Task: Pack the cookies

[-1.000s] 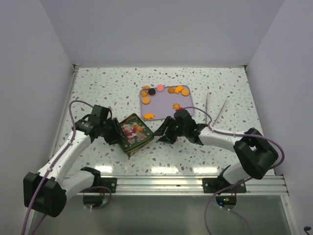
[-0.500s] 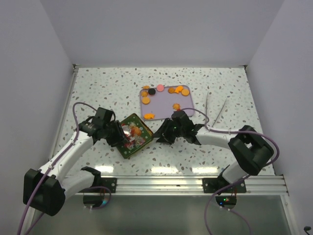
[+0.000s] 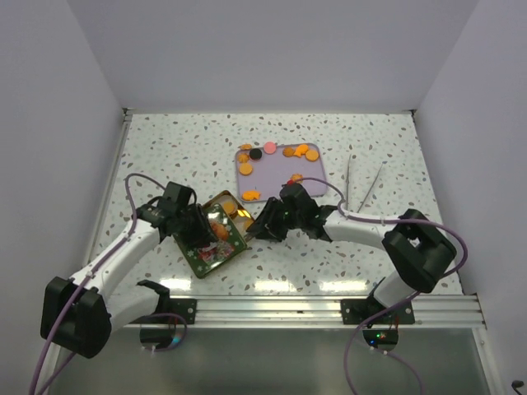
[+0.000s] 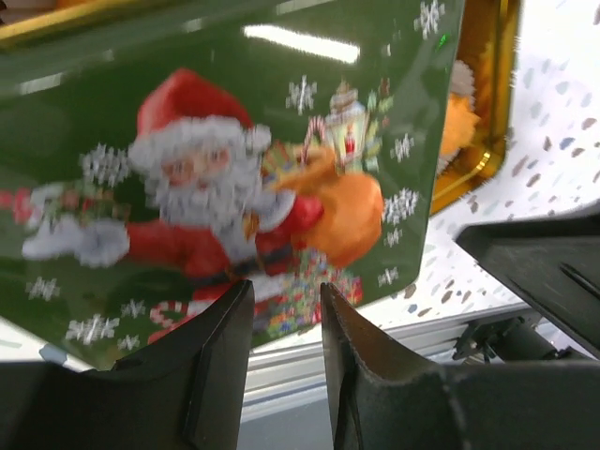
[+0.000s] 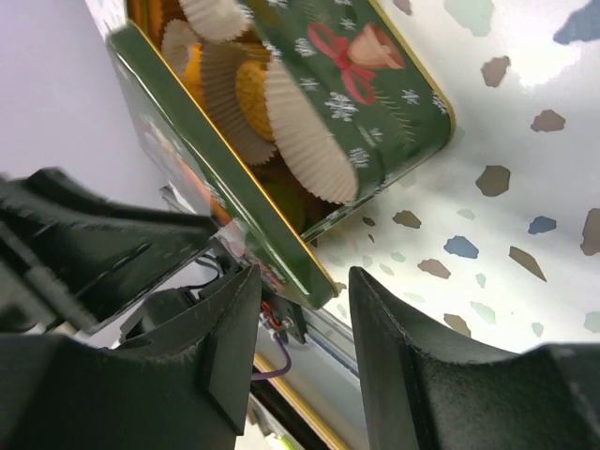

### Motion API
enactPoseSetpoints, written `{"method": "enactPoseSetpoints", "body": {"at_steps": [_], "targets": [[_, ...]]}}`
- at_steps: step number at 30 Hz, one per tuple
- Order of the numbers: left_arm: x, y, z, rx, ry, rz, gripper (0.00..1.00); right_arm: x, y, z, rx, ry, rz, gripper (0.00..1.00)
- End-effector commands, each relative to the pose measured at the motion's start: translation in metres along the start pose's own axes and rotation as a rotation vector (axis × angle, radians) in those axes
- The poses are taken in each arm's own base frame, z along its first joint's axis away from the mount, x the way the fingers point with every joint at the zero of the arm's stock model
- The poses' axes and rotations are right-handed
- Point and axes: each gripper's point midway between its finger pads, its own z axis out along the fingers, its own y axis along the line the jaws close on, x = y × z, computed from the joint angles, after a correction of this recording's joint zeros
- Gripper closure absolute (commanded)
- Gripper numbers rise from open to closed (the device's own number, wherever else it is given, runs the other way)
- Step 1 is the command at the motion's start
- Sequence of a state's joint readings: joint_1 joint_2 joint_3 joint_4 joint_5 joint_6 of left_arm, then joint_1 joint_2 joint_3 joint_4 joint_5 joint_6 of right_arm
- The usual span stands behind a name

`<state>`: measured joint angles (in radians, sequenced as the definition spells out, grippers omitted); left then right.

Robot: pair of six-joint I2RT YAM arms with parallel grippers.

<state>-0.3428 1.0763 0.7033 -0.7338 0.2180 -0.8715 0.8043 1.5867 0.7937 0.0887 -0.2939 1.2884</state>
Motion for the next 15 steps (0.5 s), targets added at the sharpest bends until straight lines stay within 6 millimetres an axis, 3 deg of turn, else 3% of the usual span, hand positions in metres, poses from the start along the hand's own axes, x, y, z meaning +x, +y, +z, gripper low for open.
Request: {"method": "enactPoseSetpoints", "body": {"at_steps": [1,3,7,15], "targets": [[-0.006,0.002,0.018,-0.01,-0.013,0.016,0.61,-0.014,0.04,-0.023,-0.064,-0.072,-0.12,0.53],[-0.006,0.005,0.025,-0.027,0.002,0.019,0.61,-0.017,0.056,-0.029,-0.096,-0.084,-0.15,0.53],[-0.012,0.003,0.037,-0.039,0.011,0.024,0.61,-0.013,0.066,-0.029,-0.096,-0.063,-0.201,0.53],[-0.029,-0.01,0.044,-0.045,0.006,0.042,0.62,-0.008,0.066,-0.019,-0.081,-0.022,-0.263,0.48]]}}
